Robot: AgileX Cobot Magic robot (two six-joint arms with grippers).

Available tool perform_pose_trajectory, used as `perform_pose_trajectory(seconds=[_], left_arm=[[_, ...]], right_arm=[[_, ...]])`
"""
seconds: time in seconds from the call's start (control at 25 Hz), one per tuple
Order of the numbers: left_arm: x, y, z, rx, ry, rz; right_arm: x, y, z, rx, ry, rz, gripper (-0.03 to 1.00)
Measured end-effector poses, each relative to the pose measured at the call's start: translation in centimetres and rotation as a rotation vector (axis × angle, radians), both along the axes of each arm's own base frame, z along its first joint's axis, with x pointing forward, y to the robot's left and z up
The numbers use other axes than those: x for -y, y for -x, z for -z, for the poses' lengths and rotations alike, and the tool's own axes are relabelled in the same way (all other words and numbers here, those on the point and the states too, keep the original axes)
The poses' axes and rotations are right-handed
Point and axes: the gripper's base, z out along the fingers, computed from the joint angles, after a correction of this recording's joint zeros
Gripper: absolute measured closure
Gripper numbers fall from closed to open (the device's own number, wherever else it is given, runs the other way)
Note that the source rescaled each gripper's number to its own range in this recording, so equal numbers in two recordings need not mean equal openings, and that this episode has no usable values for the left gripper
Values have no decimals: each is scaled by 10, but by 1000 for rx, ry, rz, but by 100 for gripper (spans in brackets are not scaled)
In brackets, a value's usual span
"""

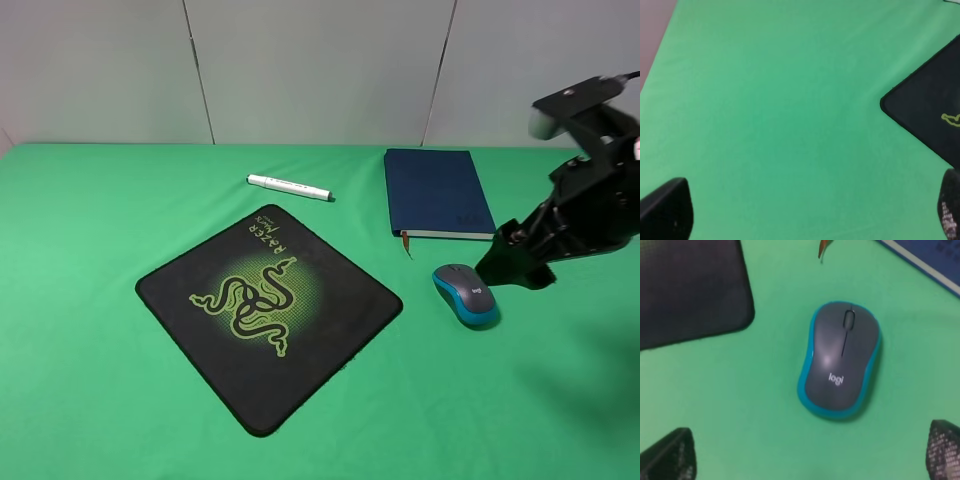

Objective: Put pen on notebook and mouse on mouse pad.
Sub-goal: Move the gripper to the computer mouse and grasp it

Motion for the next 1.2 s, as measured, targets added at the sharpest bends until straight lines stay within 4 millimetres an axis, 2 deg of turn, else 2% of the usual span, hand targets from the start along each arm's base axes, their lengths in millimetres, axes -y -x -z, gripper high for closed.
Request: perform_pose_trajectory(seconds=[0.4, 0.72, 1.0, 1.2], left_arm=[[0, 0, 0, 0, 0, 0], [0, 0, 0, 0, 0, 0], [0, 0, 0, 0, 0, 0], [0, 0, 0, 0, 0, 0]], right_arm=[[-10, -30, 41, -62, 19, 36, -3], [-14, -44, 78, -149, 35, 93, -3], [-15, -53, 98, -160, 53, 120, -3], [-15, -61, 105, -158, 81, 139, -3]])
